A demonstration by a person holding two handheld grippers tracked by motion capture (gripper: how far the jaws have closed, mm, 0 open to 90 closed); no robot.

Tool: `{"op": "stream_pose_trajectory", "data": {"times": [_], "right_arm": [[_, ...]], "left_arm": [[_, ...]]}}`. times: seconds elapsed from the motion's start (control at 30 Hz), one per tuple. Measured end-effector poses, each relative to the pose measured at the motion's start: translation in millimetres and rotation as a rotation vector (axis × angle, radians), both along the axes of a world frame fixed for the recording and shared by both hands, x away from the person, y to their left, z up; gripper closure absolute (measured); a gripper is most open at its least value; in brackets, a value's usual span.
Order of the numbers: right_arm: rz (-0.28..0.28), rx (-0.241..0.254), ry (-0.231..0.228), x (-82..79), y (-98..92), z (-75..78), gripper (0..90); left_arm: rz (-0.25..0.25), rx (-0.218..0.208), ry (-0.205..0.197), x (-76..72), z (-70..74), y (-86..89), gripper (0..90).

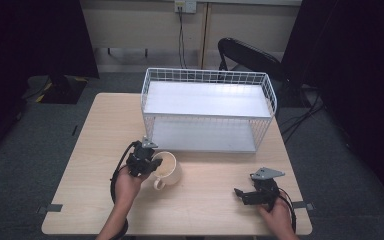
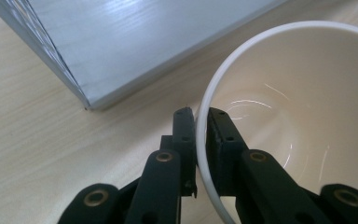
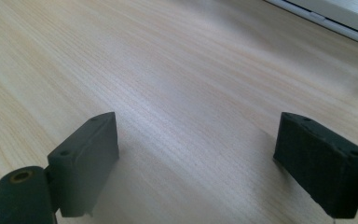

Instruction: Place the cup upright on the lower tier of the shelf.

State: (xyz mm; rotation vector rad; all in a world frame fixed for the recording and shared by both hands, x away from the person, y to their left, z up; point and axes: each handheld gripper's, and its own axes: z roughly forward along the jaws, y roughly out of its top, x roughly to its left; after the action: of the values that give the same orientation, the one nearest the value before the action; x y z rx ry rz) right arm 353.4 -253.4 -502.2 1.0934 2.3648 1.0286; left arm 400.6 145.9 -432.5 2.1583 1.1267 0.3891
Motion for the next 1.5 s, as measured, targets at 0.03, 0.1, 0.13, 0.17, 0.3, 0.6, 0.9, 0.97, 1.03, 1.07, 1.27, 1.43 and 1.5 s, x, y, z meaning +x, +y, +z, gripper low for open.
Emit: {"op": "stream_pose_trajectory", "data": {"times": [0.03,0.1,0.13,0.17,0.3,0.6,0.9,0.97,1.03,1.07,1.27,1.43,1.5], "right_arm": [[0.0,0.0,0.0,0.0,0.0,0.0,12.8],[0.0,0.0,0.0,0.0,0.0,0.0,12.8],[0.0,0.0,0.0,0.0,0.0,0.0,12.8],[0.0,0.0,0.0,0.0,0.0,0.0,12.8],[0.0,0.0,0.0,0.0,0.0,0.0,12.8],[0.0,0.0,0.0,0.0,0.0,0.0,12.8],[0.001,0.0,-0.001,0.1,0.0,0.0,12.8],[0.0,0.0,0.0,0.0,0.0,0.0,12.8],[0.0,0.0,0.0,0.0,0.0,0.0,12.8],[0.0,0.0,0.0,0.0,0.0,0.0,12.8],[0.0,0.0,0.0,0.0,0.0,0.0,12.8],[0.0,0.0,0.0,0.0,0.0,0.0,12.8],[0.0,0.0,0.0,0.0,0.0,0.0,12.8]], "left_arm": [[0.0,0.0,0.0,0.0,0.0,0.0,82.9],[0.003,-0.005,-0.008,1.5,1.0,-2.4,82.9],[0.008,-0.01,-0.014,2.1,1.3,-4.0,82.9],[0.012,-0.012,-0.018,2.6,1.7,-5.6,82.9],[0.018,-0.01,-0.029,6.1,2.5,-10.8,82.9],[0.023,-0.014,-0.049,14.9,5.0,-24.3,83.0],[0.034,-0.022,-0.076,21.1,7.1,-37.0,83.0],[0.039,-0.023,-0.079,23.1,7.6,-39.2,83.1],[0.045,-0.024,-0.087,25.1,7.6,-41.4,83.1],[0.046,-0.023,-0.089,25.6,7.6,-42.0,83.1],[0.075,-0.041,-0.113,28.3,5.1,-48.3,83.1],[0.078,-0.017,-0.132,29.2,3.7,-50.2,83.1],[0.099,-0.046,-0.145,29.3,2.4,-52.4,83.1]]}}
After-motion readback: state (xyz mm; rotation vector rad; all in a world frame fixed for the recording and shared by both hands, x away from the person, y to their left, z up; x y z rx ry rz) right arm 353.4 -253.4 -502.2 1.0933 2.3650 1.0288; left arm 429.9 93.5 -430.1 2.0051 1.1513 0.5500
